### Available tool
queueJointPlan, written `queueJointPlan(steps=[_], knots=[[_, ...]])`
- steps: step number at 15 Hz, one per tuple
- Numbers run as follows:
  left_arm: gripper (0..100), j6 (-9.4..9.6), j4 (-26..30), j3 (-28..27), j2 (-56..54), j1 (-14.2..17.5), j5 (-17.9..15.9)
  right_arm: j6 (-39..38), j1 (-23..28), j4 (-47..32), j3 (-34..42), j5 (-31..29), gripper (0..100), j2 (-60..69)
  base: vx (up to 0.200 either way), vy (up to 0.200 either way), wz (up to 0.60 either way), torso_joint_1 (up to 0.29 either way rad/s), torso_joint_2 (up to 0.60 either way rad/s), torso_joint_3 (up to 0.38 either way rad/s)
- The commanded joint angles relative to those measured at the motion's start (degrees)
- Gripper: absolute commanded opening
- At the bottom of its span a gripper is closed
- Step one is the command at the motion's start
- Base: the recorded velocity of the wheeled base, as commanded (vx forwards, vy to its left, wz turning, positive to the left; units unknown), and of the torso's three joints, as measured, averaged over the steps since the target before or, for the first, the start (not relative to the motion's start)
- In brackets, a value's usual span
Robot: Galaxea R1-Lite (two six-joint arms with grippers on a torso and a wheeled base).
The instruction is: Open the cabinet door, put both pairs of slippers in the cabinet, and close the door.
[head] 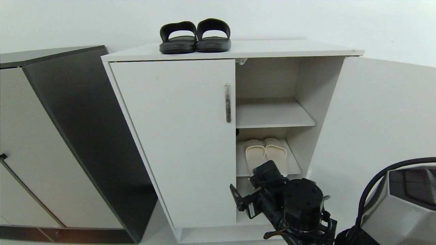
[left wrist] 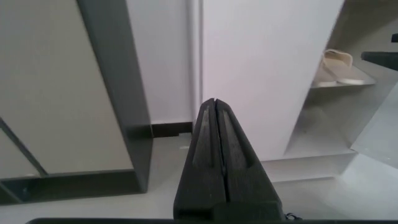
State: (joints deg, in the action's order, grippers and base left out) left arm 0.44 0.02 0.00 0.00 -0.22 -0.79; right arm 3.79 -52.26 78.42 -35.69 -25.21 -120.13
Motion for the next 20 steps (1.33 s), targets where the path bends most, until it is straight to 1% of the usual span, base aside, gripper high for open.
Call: queueJointPlan(steps=[1, 8, 10, 16, 20], knots=[[0, 0.0, 0.0, 0.0, 0.1, 0.0, -0.1, 0.0, 0.1, 0.3, 0.2, 0.0, 100, -0.4, 0.0, 0.2, 0.0, 0.002, 0.0, 0.007], [0, 0.0, 0.0, 0.0, 0.1, 0.0, 0.0, 0.0, 0.1, 0.7, 1.2, 2.1, 100, -0.7, 0.0, 0.2, 0.0, 0.0, 0.0, 0.002], [0, -0.35, 0.0, 0.0, 0.0, 0.0, 0.0, 0.0, 0.1, 2.0, 1.3, 2.2, 100, -0.8, 0.0, 0.2, 0.0, 0.005, 0.0, 0.002], [0, -0.35, 0.0, 0.0, 0.1, 0.0, -0.1, 1.2, 0.1, 3.8, 1.9, 2.3, 100, -1.2, 0.0, 0.0, 0.0, 0.0, 0.0, 0.0], [0, -0.35, 0.0, 0.0, 0.1, 0.0, -0.1, 1.4, 0.1, 6.5, 2.7, 2.4, 100, -2.0, 0.0, 0.0, 0.0, 0.0, 0.0, 0.0]])
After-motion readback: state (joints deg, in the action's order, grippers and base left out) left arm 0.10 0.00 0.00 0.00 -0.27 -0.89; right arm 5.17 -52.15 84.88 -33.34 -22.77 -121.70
